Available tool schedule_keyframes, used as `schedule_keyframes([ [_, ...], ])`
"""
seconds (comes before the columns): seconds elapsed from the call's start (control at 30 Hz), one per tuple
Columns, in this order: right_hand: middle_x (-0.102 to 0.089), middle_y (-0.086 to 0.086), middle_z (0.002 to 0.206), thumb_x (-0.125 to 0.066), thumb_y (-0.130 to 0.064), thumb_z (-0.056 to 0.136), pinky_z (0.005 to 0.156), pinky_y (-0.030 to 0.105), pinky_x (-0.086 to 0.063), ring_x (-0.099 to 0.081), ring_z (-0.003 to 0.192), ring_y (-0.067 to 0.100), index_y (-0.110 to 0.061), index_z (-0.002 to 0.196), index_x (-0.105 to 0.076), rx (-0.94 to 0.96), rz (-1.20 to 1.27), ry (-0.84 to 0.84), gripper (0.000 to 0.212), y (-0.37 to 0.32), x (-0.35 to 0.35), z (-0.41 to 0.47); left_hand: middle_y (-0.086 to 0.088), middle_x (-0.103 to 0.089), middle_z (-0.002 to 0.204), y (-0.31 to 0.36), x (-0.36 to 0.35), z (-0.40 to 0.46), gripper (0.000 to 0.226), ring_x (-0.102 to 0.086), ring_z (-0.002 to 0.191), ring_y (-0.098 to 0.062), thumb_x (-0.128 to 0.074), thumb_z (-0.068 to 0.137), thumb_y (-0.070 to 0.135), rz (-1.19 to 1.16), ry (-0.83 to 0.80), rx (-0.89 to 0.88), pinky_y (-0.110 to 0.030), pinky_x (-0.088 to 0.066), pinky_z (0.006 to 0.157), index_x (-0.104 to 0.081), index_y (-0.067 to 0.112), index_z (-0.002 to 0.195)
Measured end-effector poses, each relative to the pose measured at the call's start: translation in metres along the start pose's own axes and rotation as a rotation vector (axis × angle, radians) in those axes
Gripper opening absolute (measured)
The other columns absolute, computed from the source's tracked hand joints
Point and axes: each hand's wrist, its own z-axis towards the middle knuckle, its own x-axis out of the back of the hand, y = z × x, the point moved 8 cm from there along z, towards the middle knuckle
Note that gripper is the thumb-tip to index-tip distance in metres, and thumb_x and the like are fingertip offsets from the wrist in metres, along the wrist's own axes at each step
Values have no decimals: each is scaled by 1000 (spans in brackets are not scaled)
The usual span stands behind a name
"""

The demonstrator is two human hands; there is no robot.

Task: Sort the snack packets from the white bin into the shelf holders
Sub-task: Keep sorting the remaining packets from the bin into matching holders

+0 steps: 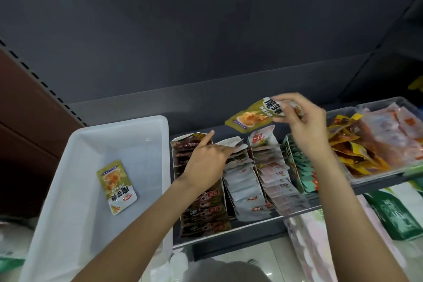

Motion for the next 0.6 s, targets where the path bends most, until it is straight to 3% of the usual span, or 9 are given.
schedule_keyframes([
  [0.07, -68, -6, 100, -49, -6, 97, 68, 25, -59, -69, 86, 5, -18, 104, -68, 57, -68, -128, 24, -2, -19, 14, 6, -64, 54, 2, 3, 3, 61, -60, 49, -12, -73, 49, -7, 6, -5, -12, -32, -37, 104, -73, 23, 102],
  [0.13, -69, -5, 99, -50, -5, 96, 67, 26, -59, -69, 86, 5, -16, 102, -70, 108, -138, -260, 23, -1, -41, 24, 1, -68, 58, 3, 4, 4, 67, -66, 57, -16, -74, 45, -10, -14, -33, -15, -29, -53, 85, -73, 22, 103],
  [0.23, -70, -9, 98, -55, -3, 93, 71, 8, -47, -63, 81, -11, -19, 100, -71, 234, -289, -420, 24, -8, -71, 26, -2, -70, 72, 3, -2, 2, 61, -65, 68, -24, -69, 62, -8, -14, -116, 16, -29, -56, 61, -67, 23, 114],
  [0.3, -71, -11, 102, -57, -5, 92, 81, 16, -49, -62, 87, -9, -21, 102, -72, 290, -405, -541, 24, -5, -93, 20, -1, -66, 65, 3, 1, 1, 63, -61, 61, -24, -65, 64, -10, -24, -102, 32, -30, -53, 55, -66, 23, 117],
  [0.4, -71, -8, 107, -55, -10, 94, 85, 37, -53, -67, 97, 12, -28, 105, -70, 290, -561, -721, 26, 9, -123, 3, -3, -65, 66, 4, 5, 1, 63, -60, 62, -25, -63, 67, -11, -29, -94, 29, -32, -54, 57, -64, 23, 119],
  [0.6, -71, -9, 97, -56, -23, 94, 73, 32, -45, -65, 93, 17, -31, 98, -69, 355, -827, -625, 17, 4, -119, 9, -2, -61, 56, 1, 5, 0, 65, -57, 52, -24, -69, 54, -15, -83, -61, 17, -31, -52, 48, -69, 21, 109],
])
